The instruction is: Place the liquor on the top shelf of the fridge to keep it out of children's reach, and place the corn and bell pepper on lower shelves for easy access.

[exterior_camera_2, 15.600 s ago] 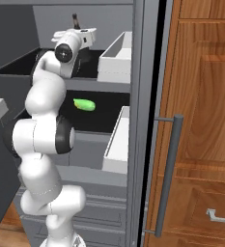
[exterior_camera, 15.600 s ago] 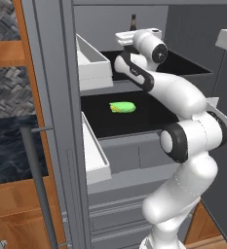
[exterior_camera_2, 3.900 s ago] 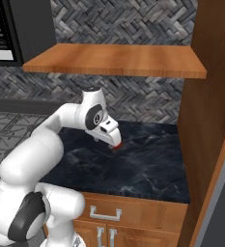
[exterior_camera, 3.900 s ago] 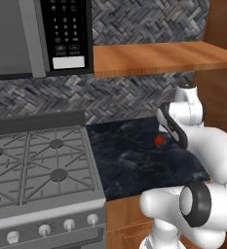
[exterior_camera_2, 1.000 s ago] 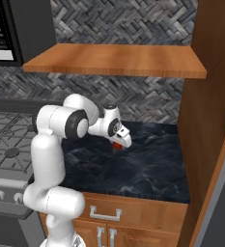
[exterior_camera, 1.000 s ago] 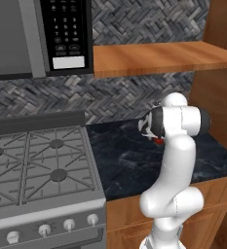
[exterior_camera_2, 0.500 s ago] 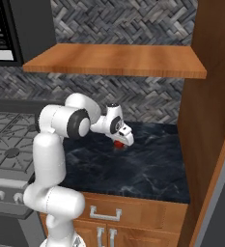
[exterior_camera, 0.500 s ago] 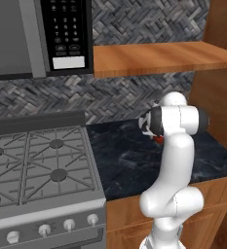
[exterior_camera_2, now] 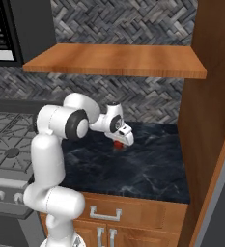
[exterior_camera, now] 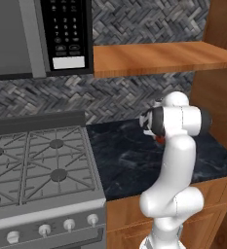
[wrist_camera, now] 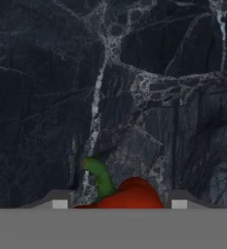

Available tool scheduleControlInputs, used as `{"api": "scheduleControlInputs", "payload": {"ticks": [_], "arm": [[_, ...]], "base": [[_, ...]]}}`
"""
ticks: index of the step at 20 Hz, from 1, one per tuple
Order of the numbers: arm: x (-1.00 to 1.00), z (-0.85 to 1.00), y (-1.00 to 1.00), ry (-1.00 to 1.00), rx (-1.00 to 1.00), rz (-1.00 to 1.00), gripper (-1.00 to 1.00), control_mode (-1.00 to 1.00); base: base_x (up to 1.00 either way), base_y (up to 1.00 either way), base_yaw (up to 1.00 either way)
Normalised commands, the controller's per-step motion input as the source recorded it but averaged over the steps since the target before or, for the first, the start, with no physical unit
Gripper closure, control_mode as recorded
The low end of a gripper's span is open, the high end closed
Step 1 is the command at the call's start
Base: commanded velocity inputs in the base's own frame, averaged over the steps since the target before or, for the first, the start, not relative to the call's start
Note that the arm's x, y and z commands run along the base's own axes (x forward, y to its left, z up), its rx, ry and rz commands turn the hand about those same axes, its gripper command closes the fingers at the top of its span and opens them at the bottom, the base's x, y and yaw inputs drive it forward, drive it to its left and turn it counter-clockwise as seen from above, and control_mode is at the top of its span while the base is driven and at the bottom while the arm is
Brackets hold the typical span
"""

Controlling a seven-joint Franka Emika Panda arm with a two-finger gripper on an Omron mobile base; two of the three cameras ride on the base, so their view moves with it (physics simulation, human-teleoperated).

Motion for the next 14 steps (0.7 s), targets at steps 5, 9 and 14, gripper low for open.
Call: {"api": "scheduleControlInputs", "payload": {"ticks": [5, 9, 14], "arm": [[-0.98, 0.09, 0.01, -0.26, 0.0, 0.16, 1.0, -1.0], [-1.0, 0.4, 0.21, -0.27, 0.0, 0.28, 1.0, -1.0], [-0.93, 0.92, 0.33, -0.27, 0.0, 0.33, 1.0, -1.0]], "base": [[0.0, 0.0, 0.0], [0.0, 0.0, 0.0], [0.0, 0.0, 0.0]]}}
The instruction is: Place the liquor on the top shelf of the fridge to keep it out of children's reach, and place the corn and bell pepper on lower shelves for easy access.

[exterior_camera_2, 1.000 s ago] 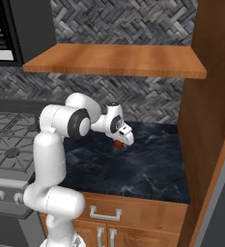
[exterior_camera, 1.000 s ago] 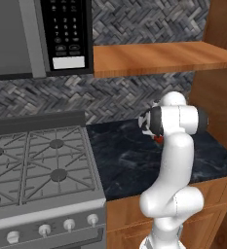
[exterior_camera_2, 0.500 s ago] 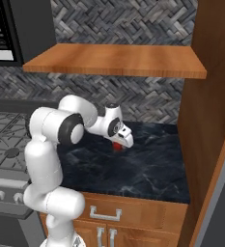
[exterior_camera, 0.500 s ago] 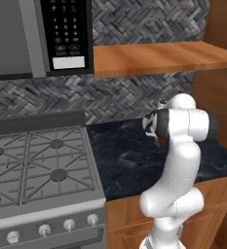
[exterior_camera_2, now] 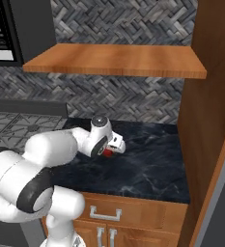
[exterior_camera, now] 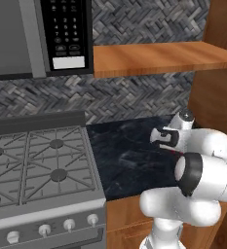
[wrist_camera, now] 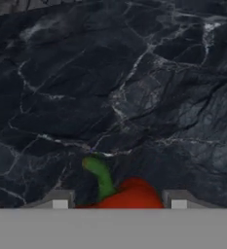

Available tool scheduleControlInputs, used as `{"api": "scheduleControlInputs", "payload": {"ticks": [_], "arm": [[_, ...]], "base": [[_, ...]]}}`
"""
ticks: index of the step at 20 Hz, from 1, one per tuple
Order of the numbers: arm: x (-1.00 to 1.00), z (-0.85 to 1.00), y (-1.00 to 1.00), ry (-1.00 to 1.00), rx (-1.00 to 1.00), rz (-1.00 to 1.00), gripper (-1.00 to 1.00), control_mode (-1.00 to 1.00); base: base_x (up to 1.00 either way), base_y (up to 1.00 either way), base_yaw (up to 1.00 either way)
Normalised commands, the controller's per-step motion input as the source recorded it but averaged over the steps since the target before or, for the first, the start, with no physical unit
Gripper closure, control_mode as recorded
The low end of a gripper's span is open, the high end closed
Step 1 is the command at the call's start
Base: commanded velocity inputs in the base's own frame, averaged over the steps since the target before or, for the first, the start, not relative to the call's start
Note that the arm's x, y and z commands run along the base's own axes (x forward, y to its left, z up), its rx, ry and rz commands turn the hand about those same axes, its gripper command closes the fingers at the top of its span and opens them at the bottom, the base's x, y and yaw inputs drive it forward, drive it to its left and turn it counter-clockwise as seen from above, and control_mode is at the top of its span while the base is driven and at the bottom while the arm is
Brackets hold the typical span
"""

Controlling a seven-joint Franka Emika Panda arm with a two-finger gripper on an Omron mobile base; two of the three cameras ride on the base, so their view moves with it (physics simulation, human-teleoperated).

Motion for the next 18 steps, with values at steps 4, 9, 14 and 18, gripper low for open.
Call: {"api": "scheduleControlInputs", "payload": {"ticks": [4, 9, 14, 18], "arm": [[-0.78, 1.0, 0.45, -0.17, 0.0, 0.32, 1.0, -1.0], [-0.63, 1.0, 0.47, -0.09, 0.0, 0.3, 1.0, -1.0], [-0.65, 1.0, 0.19, -0.07, 0.0, 0.25, 1.0, -1.0], [-0.47, 1.0, 0.03, -0.03, 0.0, 0.16, 1.0, -1.0]], "base": [[0.0, 0.0, 0.0], [0.0, 0.0, 0.0], [0.0, 0.0, 0.0], [0.0, 0.0, 0.0]]}}
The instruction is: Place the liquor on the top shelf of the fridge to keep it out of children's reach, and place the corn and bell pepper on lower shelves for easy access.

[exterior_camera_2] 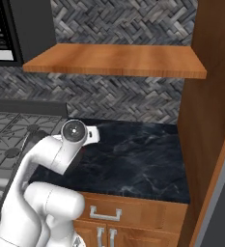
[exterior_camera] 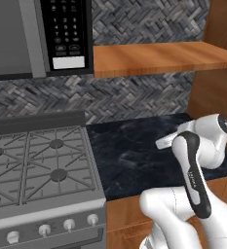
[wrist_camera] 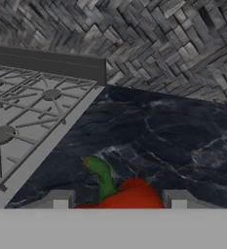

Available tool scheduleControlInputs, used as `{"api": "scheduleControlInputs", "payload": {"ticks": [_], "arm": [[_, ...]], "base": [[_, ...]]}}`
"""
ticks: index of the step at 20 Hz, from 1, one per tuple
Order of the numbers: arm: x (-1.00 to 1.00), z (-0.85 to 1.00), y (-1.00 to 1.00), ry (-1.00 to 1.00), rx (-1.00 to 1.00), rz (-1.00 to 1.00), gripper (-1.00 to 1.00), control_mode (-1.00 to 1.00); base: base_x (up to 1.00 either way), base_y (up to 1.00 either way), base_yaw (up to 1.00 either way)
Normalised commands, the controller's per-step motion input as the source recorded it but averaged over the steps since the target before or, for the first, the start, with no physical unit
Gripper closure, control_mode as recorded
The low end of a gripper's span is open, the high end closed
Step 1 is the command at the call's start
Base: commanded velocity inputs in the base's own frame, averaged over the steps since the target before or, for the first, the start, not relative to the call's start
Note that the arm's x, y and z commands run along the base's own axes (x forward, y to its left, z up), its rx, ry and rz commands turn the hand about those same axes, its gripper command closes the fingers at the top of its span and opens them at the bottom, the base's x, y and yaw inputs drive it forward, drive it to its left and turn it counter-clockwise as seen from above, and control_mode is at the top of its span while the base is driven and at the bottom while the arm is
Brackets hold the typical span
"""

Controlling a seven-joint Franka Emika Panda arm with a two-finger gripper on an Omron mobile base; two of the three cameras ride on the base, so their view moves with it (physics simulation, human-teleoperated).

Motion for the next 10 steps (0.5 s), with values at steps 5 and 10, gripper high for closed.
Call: {"api": "scheduleControlInputs", "payload": {"ticks": [5, 10], "arm": [[-0.37, 1.0, 0.16, 0.0, -0.08, 0.13, 1.0, -1.0], [-0.39, 0.97, 0.22, 0.0, -0.16, 0.1, 1.0, -1.0]], "base": [[0.0, 0.0, 0.0], [0.0, 0.0, 0.0]]}}
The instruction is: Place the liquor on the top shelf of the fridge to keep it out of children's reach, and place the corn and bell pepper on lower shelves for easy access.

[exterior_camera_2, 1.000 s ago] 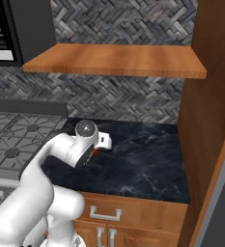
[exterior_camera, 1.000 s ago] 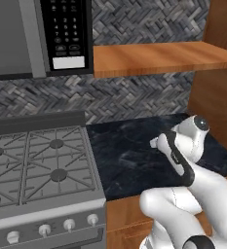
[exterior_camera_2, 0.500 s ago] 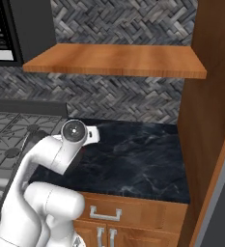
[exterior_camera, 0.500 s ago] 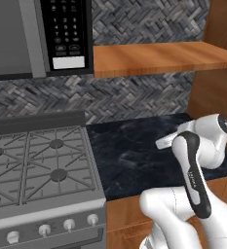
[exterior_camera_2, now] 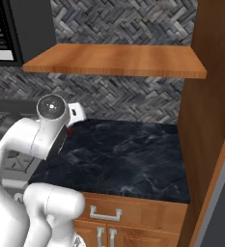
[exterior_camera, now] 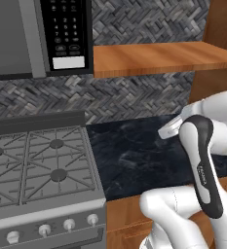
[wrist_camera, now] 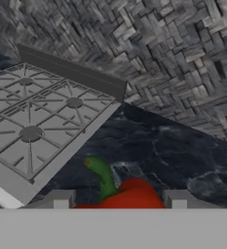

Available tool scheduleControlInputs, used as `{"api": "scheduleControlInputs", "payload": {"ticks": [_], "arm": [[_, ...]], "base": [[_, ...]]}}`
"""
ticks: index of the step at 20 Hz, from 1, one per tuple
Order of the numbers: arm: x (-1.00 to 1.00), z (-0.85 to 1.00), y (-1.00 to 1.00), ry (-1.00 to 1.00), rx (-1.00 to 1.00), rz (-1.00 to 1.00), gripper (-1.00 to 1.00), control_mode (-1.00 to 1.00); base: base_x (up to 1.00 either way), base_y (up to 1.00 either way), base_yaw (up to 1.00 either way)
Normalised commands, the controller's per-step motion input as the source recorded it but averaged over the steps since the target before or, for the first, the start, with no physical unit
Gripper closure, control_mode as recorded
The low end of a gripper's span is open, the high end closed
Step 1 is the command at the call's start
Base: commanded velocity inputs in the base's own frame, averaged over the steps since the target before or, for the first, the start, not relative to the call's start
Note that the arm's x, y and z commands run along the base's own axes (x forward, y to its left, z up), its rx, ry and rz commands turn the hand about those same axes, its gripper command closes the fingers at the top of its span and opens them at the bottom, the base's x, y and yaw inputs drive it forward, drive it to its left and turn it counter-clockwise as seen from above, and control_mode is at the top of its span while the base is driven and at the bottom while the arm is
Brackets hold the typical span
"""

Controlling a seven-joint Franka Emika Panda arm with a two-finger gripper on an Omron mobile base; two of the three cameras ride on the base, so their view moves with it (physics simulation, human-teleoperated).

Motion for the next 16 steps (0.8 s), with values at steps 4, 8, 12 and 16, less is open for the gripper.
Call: {"api": "scheduleControlInputs", "payload": {"ticks": [4, 8, 12, 16], "arm": [[-0.6, 0.6, 0.01, 0.0, -0.19, 0.02, 1.0, -1.0], [-0.69, 0.35, 0.0, 0.0, -0.2, 0.0, 1.0, -1.0], [-0.67, 0.08, 0.0, 0.0, -0.15, 0.0, 1.0, 1.0], [0.0, 0.0, 0.0, 0.0, 0.0, 0.0, 1.0, 1.0]], "base": [[0.0, 0.0, 0.0], [0.0, 0.0, 0.0], [-0.25, 0.0, 0.0], [-1.0, 0.0, 0.0]]}}
